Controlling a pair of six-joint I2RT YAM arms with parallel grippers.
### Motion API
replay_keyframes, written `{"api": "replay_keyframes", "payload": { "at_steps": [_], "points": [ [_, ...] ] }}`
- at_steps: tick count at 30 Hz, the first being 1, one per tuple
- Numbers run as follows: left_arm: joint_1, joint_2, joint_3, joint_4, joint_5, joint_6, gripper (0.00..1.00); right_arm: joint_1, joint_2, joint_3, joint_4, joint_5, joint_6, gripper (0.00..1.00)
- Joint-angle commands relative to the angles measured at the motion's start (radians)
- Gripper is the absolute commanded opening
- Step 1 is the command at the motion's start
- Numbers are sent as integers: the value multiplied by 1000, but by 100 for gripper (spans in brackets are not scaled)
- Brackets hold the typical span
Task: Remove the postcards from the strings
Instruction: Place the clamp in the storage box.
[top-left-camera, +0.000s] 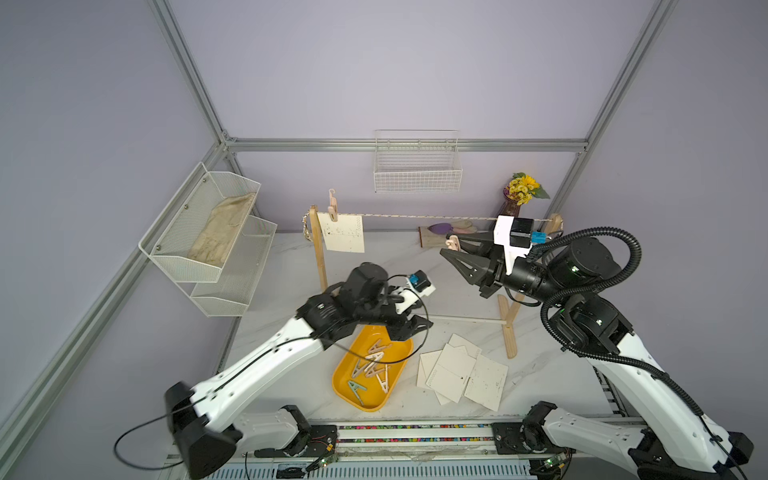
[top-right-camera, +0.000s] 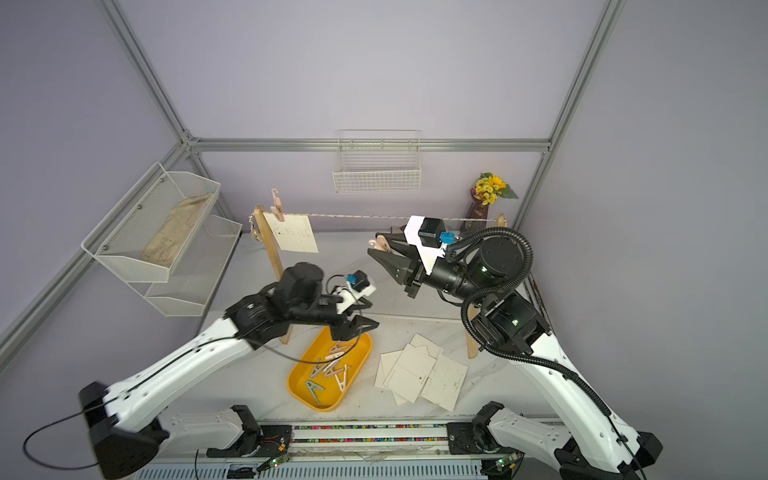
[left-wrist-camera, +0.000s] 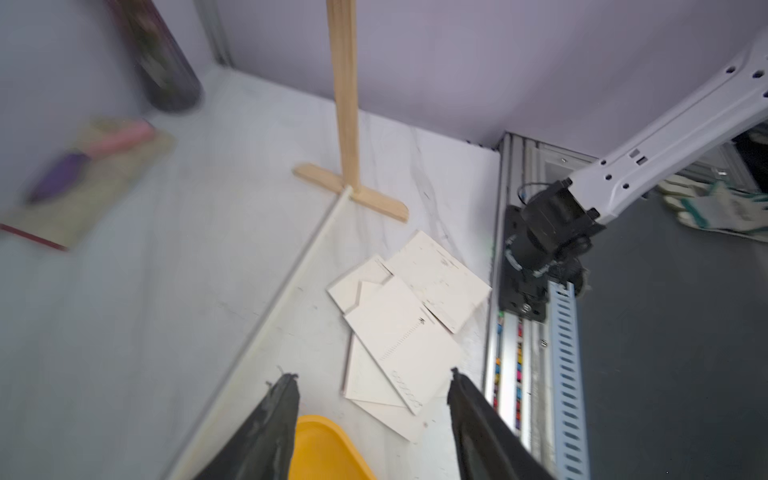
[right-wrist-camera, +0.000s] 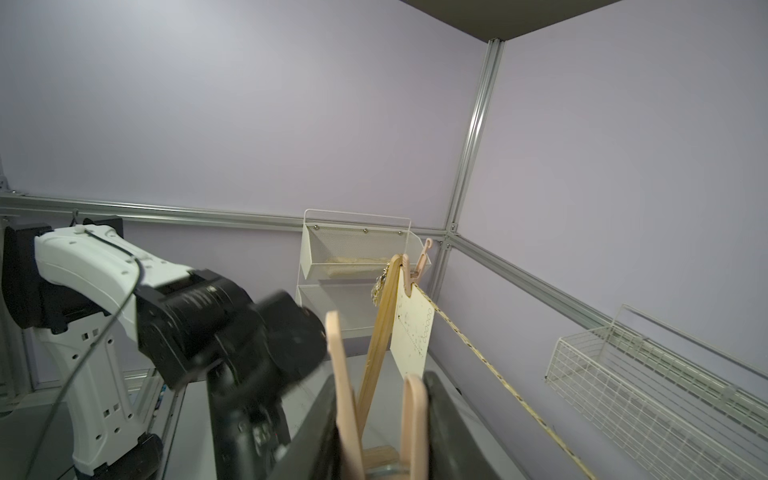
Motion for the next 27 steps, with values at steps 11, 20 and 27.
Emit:
{"api": "replay_keyframes", "payload": {
  "at_steps": [11,20,27],
  "points": [
    [1,-578,-355,441,-903,308,91,61,224,-147,111,-213,71,36],
    [3,-498,-316,576,-945,390,96,236,491,-263,206,-82,85,49],
    [67,-348,-110,313,-732,277,96,237,456,-283,241,21,79,66]
  ]
}}
